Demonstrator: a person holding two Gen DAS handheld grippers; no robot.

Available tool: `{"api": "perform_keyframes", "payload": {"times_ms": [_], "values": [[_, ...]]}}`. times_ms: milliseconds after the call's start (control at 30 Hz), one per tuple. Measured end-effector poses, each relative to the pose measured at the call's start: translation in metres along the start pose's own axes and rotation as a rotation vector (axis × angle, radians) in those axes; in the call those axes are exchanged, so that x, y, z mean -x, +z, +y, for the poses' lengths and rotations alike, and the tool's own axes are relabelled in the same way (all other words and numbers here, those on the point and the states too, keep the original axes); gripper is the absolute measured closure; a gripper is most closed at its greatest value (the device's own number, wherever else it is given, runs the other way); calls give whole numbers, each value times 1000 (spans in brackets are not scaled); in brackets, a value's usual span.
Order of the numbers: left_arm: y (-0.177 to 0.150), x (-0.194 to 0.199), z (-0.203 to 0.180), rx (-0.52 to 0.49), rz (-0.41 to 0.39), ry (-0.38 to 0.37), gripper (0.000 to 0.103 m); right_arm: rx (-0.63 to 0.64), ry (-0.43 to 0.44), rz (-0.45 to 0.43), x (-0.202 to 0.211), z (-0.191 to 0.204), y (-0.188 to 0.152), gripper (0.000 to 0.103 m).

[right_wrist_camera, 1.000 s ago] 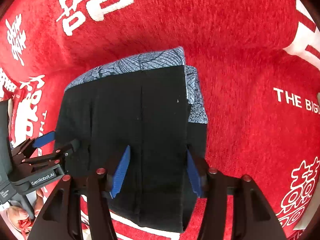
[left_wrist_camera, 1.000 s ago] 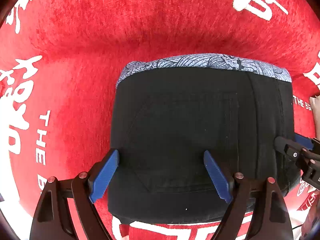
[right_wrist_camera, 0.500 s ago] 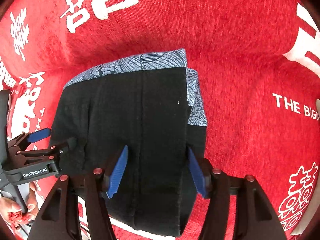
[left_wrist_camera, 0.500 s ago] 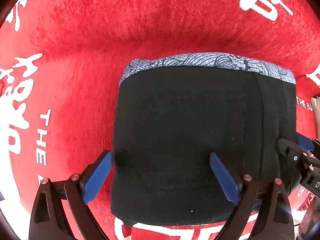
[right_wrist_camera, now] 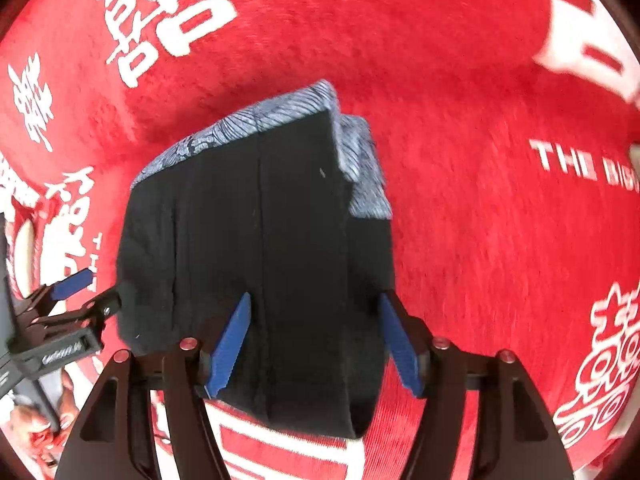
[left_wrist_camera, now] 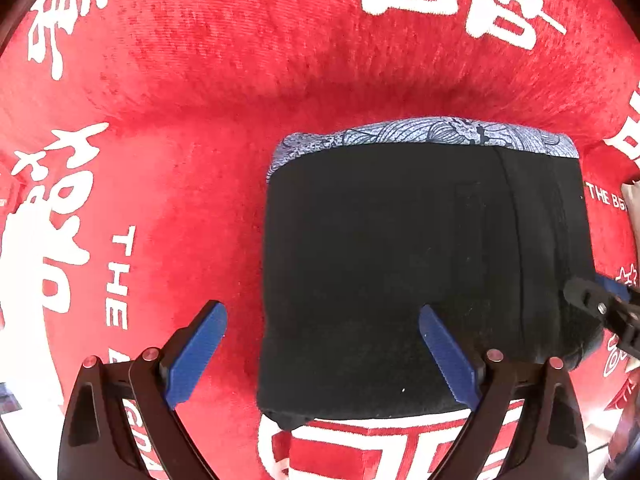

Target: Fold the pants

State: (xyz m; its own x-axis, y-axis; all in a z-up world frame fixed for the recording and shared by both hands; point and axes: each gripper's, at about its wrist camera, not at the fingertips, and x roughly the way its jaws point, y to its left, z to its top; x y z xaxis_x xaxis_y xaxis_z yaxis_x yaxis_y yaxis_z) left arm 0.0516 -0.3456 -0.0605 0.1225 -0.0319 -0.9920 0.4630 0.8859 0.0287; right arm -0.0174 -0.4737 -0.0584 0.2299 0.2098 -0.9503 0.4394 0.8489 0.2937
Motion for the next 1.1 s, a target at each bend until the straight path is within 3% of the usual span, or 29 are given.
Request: {"api": "perform_keyframes", "payload": {"times_ms": [133, 333, 433, 533, 833, 967, 1100], "values": [[0, 6, 11, 13, -20, 5, 5, 1, -11, 0, 14, -8, -16, 34], [1, 0, 30, 64, -5, -23, 5, -65, 53, -6, 22, -27, -24, 34], [7, -5, 40, 61, 17, -122, 5, -107, 185, -13, 23, -40, -19, 33], [17, -20, 50, 41, 57, -235, 5, -128, 312, 13, 9, -54, -3, 21], [32, -63, 73, 28, 137, -441, 5, -149, 613, 140, -54, -87, 29, 21], [31, -78, 76, 31, 160, -490, 5, -109, 675, 137, -62, -80, 34, 19], [35, -88, 72, 50, 167, -524, 5, -74, 660, 162, -65, -67, 40, 20]]}}
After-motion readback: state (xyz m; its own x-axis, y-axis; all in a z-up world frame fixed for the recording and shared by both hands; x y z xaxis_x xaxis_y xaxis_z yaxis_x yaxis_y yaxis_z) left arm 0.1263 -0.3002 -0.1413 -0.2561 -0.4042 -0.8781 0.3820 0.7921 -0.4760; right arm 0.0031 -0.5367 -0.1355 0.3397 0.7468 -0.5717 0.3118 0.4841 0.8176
